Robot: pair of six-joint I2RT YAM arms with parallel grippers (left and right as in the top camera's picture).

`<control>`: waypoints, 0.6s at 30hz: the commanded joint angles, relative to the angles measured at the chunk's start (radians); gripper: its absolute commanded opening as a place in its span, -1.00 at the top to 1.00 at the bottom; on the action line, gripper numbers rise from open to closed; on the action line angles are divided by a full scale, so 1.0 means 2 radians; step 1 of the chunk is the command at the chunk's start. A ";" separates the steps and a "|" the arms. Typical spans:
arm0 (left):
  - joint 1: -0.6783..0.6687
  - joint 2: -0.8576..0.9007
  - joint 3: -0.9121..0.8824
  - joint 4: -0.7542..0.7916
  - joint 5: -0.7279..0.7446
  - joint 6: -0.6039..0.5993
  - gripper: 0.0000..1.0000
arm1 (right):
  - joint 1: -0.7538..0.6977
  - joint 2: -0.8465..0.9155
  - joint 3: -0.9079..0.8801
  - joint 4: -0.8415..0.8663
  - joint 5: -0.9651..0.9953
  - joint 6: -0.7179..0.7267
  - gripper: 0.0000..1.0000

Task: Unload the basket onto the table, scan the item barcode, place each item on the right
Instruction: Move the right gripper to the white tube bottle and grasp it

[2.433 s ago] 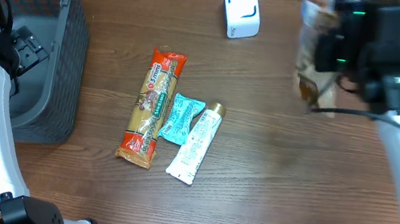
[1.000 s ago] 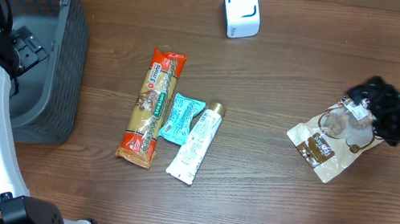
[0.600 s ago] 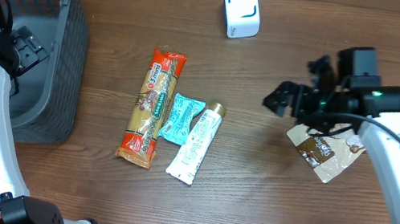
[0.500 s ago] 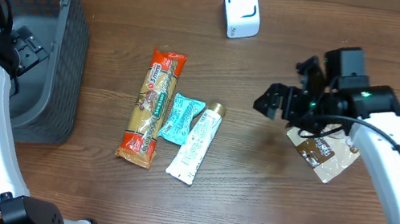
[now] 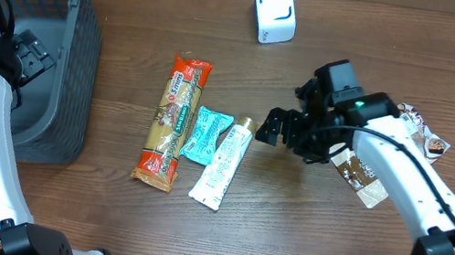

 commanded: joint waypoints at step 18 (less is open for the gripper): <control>-0.001 0.001 -0.002 -0.002 0.004 -0.009 -0.99 | 0.103 0.028 -0.118 0.203 0.005 0.179 -0.44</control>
